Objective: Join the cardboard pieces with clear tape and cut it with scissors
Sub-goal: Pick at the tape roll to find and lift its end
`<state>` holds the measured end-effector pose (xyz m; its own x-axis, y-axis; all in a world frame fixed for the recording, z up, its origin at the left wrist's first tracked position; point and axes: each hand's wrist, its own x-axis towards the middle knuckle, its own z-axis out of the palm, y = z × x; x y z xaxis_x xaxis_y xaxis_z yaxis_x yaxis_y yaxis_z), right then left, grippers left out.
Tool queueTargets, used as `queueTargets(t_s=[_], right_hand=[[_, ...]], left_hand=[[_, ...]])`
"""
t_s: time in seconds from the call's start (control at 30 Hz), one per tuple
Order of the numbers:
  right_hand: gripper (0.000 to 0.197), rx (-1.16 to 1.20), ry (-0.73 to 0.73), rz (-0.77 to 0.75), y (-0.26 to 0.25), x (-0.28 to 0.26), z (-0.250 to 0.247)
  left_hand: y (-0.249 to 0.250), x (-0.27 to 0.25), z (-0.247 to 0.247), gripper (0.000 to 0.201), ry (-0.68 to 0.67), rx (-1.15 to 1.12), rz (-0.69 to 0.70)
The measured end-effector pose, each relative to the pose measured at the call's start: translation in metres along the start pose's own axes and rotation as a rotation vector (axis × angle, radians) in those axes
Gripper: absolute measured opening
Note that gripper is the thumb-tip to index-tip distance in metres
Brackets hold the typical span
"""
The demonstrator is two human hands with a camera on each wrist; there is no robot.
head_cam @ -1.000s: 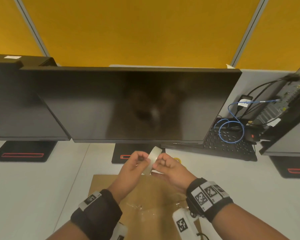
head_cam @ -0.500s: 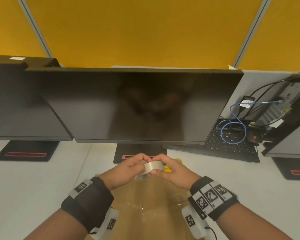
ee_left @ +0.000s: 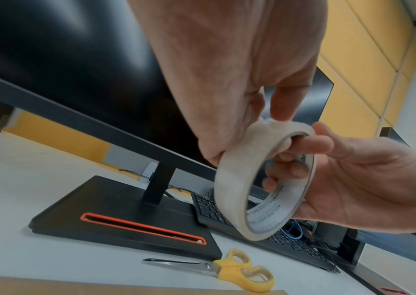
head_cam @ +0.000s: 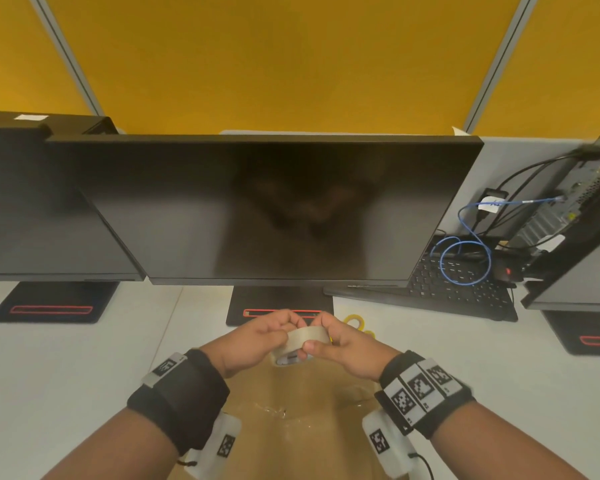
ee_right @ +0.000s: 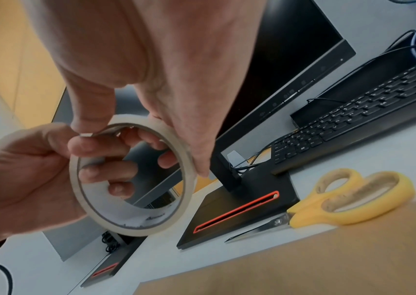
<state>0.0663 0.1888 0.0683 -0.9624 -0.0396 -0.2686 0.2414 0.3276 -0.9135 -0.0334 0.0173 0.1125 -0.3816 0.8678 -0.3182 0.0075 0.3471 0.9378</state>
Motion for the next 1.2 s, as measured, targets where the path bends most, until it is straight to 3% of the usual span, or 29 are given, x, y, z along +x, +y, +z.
queueTargets(t_s=[0.1,0.23,0.47,0.6,0.67,0.73,0.83,0.93,1.2], right_hand=[[0.033,0.023,-0.005,-0.003,-0.003,-0.001,0.001],[0.038,0.026,0.008,0.023,0.004,0.002,0.0],[0.036,0.072,0.007,0.003,0.003,0.0,-0.002],[0.027,0.103,0.074,-0.003,0.006,-0.003,-0.007],[0.019,0.089,0.122,-0.002,0.009,-0.005,-0.009],[0.019,0.082,0.15,0.002,0.012,-0.004,-0.008],[0.014,0.074,0.163,0.013,0.014,-0.003,-0.006],[0.013,0.066,0.175,0.007,0.012,-0.003,-0.005],[0.023,0.077,0.169,-0.02,0.011,-0.006,-0.005]], left_hand=[[-0.003,0.003,0.001,0.021,0.044,-0.005,0.03],[-0.002,0.0,-0.002,0.037,-0.013,-0.158,-0.004],[-0.004,0.001,-0.003,0.043,0.0,-0.109,0.009],[-0.008,0.0,-0.008,0.05,0.21,-0.262,0.043],[-0.01,-0.001,-0.007,0.033,0.408,-0.166,0.064],[-0.012,-0.001,-0.002,0.022,0.509,-0.006,0.044],[-0.014,0.0,0.011,0.023,0.566,0.168,0.04],[-0.016,0.001,0.014,0.022,0.628,0.136,0.033],[-0.012,0.0,0.012,0.015,0.587,0.02,0.027]])
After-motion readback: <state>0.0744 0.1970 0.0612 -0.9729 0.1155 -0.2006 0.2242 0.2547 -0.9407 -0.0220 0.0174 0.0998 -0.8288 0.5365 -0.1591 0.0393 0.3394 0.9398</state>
